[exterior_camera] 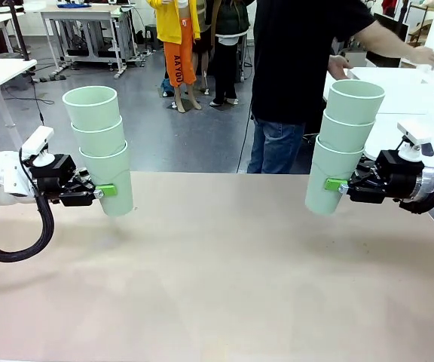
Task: Stack the cups and store them in the basket.
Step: Place the stack of Reusable plastic cups into the Pantry Basket.
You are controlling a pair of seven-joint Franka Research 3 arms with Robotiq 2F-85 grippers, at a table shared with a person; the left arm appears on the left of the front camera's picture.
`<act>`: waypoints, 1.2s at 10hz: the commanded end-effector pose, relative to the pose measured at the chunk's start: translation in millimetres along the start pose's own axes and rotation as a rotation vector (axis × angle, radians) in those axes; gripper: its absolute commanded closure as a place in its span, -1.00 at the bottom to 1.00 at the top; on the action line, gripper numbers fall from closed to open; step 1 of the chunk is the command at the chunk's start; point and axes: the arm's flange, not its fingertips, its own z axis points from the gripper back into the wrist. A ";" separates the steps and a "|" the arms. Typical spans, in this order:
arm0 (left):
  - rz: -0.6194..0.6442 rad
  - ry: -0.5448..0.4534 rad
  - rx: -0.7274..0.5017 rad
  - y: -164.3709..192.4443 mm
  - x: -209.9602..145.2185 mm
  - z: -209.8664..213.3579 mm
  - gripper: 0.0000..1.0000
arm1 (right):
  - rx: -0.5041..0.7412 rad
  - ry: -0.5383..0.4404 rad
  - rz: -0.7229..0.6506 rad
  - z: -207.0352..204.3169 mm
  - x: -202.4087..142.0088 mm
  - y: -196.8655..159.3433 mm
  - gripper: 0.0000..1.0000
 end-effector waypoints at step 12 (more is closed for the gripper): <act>-0.008 -0.004 -0.004 -1.1 4.2 -1.5 -0.71 | 0.005 0.003 0.011 -0.6 5.2 0.6 -0.72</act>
